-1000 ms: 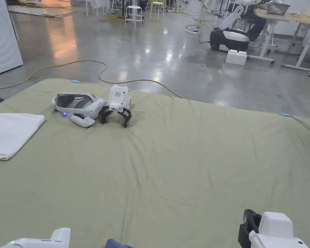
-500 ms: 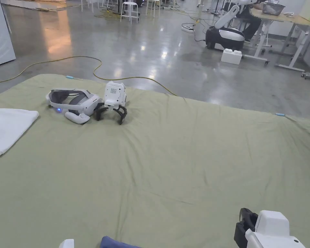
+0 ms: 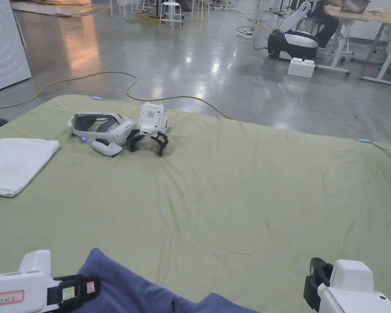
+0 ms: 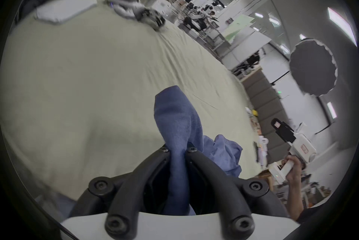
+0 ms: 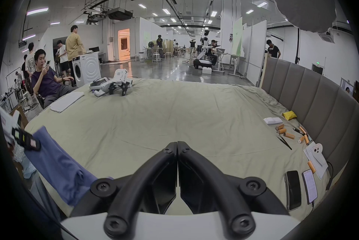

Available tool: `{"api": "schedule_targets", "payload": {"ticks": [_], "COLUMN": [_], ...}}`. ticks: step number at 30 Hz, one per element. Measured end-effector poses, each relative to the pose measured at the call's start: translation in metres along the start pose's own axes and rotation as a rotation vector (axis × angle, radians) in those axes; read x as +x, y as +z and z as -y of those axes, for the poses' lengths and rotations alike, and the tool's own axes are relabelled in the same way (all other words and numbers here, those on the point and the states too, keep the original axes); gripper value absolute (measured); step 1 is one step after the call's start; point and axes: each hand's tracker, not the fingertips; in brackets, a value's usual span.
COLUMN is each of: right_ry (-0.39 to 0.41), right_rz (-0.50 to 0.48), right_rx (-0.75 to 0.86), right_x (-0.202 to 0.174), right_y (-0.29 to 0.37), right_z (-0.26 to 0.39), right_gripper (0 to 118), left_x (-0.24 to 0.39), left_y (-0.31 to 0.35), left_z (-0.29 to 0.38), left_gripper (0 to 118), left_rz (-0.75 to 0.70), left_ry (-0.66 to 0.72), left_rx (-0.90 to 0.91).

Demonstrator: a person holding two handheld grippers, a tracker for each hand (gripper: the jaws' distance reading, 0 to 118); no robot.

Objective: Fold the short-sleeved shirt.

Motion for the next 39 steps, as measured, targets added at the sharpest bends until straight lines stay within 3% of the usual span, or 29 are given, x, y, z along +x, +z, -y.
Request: {"api": "schedule_targets", "payload": {"ticks": [4,18,33,36,39], "right_ry": [0.0,-0.061,-0.087,-0.081,-0.089], "right_rz": [-0.022,-0.043,-0.018,-0.011,-0.01], "right_rx": [-0.001,-0.016,-0.043,-0.048,-0.051], "right_x": [-0.005,-0.006,0.005,0.007,0.009], "right_y": [-0.001,0.002,0.009,0.009,0.01], "right_z": [0.001,0.008,0.021,0.023,0.024], "right_gripper": [0,0,0,0,0], "left_x": [0.034,0.17,0.234,0.229,0.221], "left_y": [0.018,-0.033,-0.168,-0.178,-0.17], "left_z": [-0.013,0.048,0.114,0.119,0.115], "left_gripper": [5,5,6,17,48], "left_rz": [-0.126,-0.054,-0.09,-0.085,-0.038], "left_ry": [-0.07,-0.366,-0.327,-0.292,-0.231], "left_rx": [-0.008,-0.08,-0.24,-0.233,-0.259]}}
